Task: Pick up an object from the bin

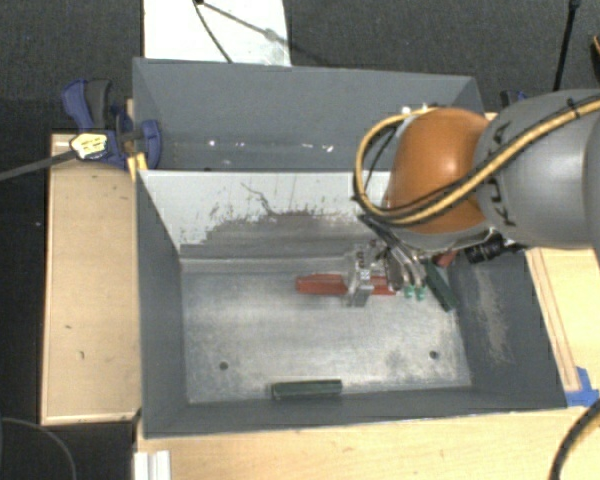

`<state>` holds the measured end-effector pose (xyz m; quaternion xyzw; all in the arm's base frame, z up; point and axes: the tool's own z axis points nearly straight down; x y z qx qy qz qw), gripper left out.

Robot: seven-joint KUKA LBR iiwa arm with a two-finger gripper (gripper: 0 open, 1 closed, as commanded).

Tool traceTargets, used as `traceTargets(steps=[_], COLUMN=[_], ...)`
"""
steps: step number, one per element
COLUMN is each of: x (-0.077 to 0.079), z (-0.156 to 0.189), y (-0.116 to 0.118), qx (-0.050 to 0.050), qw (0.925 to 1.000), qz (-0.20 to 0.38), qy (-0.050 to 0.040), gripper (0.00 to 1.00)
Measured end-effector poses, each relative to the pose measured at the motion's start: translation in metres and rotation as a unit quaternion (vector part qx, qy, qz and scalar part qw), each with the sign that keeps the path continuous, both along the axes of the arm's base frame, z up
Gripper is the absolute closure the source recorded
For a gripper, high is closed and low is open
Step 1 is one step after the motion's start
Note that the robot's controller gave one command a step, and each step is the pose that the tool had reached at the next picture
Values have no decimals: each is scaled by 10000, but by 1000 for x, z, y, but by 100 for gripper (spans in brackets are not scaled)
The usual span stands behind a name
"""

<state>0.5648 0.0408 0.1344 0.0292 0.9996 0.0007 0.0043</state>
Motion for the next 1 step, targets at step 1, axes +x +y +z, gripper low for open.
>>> traceTargets(steps=[1], x=[2], z=[47], y=[0], qx=[1], qw=[10000], qz=[12], qy=[3], gripper=[100])
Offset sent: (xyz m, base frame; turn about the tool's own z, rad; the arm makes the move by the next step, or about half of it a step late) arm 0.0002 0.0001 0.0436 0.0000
